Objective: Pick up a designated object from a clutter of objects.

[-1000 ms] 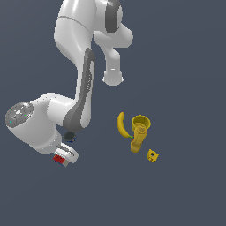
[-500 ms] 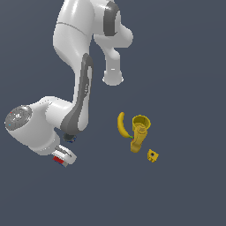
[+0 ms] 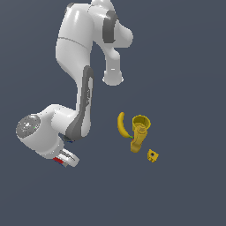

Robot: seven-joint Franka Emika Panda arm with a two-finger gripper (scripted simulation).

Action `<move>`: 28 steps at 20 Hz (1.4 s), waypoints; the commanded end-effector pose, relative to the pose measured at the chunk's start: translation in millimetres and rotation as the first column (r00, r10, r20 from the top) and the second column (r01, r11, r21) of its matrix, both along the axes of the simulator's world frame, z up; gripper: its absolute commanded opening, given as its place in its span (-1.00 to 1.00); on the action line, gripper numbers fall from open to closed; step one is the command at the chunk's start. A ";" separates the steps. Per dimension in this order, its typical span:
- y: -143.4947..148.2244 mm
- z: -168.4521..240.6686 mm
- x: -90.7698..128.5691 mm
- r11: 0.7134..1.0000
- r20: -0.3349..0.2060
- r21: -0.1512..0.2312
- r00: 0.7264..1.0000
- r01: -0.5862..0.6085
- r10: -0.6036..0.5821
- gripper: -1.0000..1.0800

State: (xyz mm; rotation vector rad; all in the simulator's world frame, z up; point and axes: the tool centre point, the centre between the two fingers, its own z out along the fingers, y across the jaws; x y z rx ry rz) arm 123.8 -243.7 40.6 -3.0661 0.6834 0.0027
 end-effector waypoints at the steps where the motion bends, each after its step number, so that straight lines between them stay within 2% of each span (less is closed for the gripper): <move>1: -0.2 -7.2 0.5 1.000 0.001 0.000 1.000 0.000 0.000 0.92; 5: -0.7 -7.4 1.7 1.000 0.001 0.000 1.000 0.000 0.000 0.92; 6: -0.7 -7.4 1.7 1.000 0.001 0.000 1.000 0.000 0.000 -1.00; 19: 0.1 -6.3 0.6 1.000 0.000 0.000 1.000 0.000 0.000 -1.00; 28: 8.9 15.3 -10.3 1.000 0.000 0.000 1.000 0.000 0.000 -1.00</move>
